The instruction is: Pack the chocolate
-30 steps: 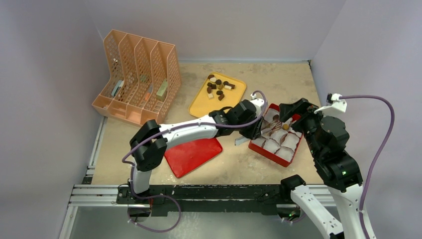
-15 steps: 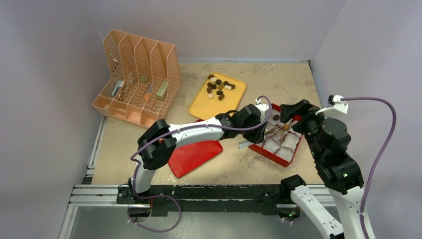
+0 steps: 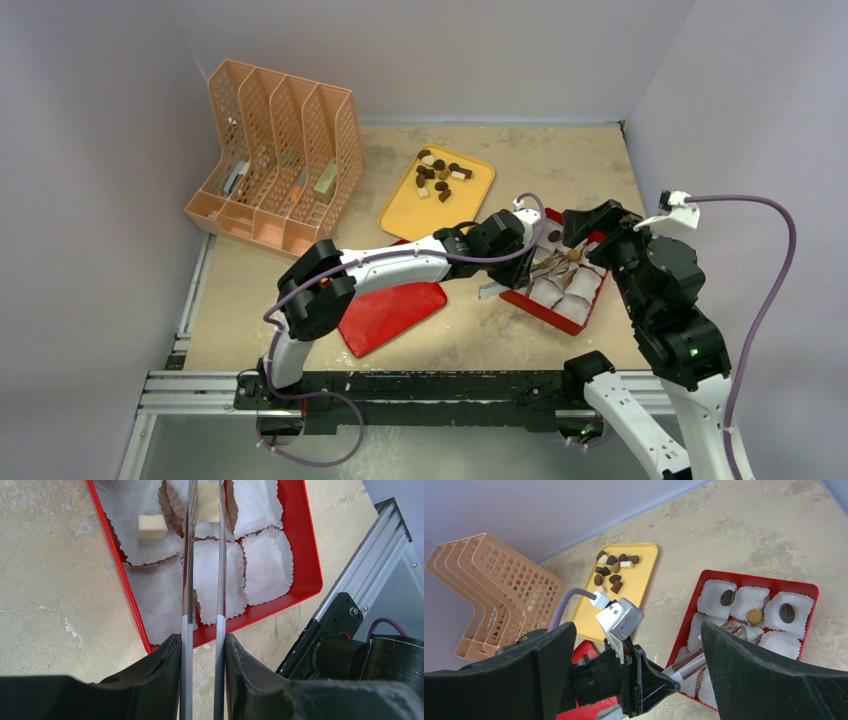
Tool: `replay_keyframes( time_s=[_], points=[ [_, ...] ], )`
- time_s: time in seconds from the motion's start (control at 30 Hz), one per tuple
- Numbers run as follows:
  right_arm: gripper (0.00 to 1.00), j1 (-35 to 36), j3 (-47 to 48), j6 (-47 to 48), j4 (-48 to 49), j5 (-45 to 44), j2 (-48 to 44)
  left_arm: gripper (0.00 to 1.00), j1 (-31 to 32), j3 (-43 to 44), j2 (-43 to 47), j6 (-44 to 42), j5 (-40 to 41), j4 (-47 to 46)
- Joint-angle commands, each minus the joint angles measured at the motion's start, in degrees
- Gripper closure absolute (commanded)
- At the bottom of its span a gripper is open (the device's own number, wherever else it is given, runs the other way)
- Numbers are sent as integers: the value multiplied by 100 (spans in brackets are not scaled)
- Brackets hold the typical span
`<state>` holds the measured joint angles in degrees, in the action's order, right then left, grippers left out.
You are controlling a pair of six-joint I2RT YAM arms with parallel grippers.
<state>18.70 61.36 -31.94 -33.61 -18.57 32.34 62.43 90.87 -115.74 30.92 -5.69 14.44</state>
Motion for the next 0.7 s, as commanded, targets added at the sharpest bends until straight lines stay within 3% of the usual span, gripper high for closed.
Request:
replay_keyframes(
  time_s=[0.0, 0.67],
  points=[
    [4, 15, -10, -15, 164, -121, -7, 70, 50, 343, 95, -15, 29, -286],
    [4, 11, 24, -22, 208, -110, 26, 67, 58, 313, 358, -98, 335, -173]
  ],
)
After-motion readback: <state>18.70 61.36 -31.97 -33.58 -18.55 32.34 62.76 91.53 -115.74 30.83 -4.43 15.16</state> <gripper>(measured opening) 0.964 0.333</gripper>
